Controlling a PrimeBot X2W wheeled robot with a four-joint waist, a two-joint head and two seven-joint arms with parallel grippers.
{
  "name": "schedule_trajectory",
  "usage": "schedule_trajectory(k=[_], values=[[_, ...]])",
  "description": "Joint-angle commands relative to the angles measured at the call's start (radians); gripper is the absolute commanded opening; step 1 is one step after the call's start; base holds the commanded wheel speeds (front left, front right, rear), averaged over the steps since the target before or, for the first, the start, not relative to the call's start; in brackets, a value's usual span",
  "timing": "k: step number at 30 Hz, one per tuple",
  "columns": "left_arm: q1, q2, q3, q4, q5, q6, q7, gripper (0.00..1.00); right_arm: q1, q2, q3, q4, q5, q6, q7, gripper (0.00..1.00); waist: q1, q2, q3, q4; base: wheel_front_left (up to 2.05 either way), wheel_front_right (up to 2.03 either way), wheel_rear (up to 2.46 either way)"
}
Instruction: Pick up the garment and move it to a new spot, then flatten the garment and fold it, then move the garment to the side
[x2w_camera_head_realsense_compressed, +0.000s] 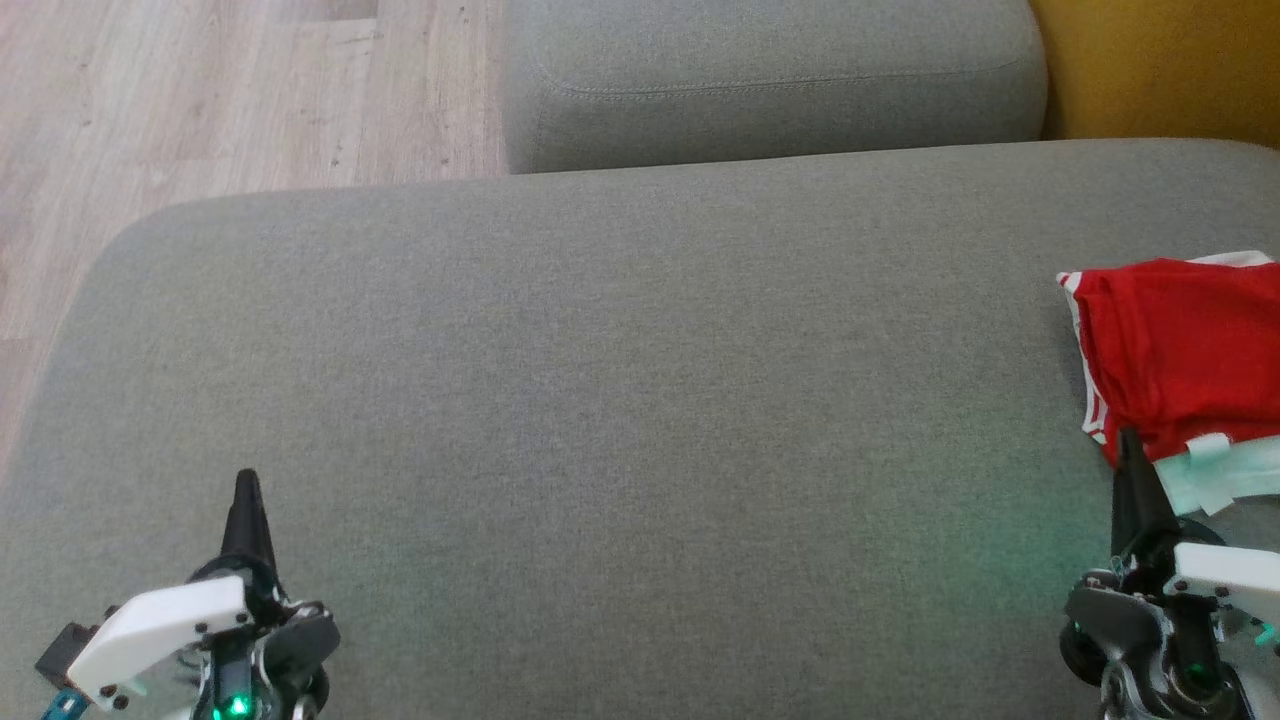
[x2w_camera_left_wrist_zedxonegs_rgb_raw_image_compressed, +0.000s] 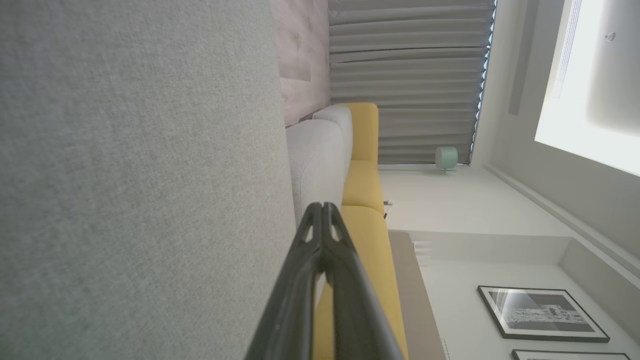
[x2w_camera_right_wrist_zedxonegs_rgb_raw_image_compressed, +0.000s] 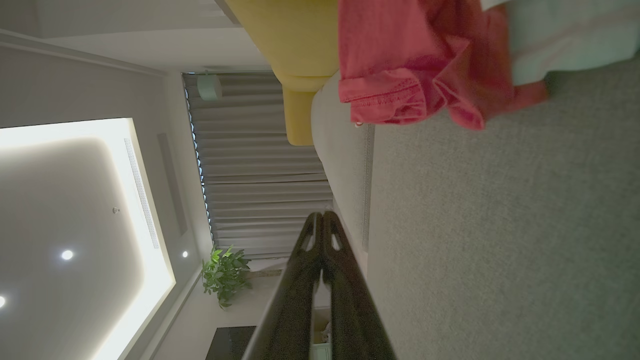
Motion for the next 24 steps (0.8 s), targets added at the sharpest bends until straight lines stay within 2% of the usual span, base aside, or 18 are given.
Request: schedule_trajectory(k=[1, 24], values=[[-0.017, 0.005, 0.041, -0.037, -0.006, -0.007, 0.007, 0.00, -0.055, -0.006, 0.020, -0.038, 0.007, 0.004, 0.006, 0.00, 0.0000, 0.0000, 0.000, 0.000, 0.00, 0.00, 0.00], [-0.017, 0.005, 0.041, -0.037, -0.006, -0.007, 0.007, 0.00, -0.055, -0.006, 0.020, -0.038, 0.007, 0.004, 0.006, 0.00, 0.0000, 0.0000, 0.000, 0.000, 0.00, 0.00, 0.00]])
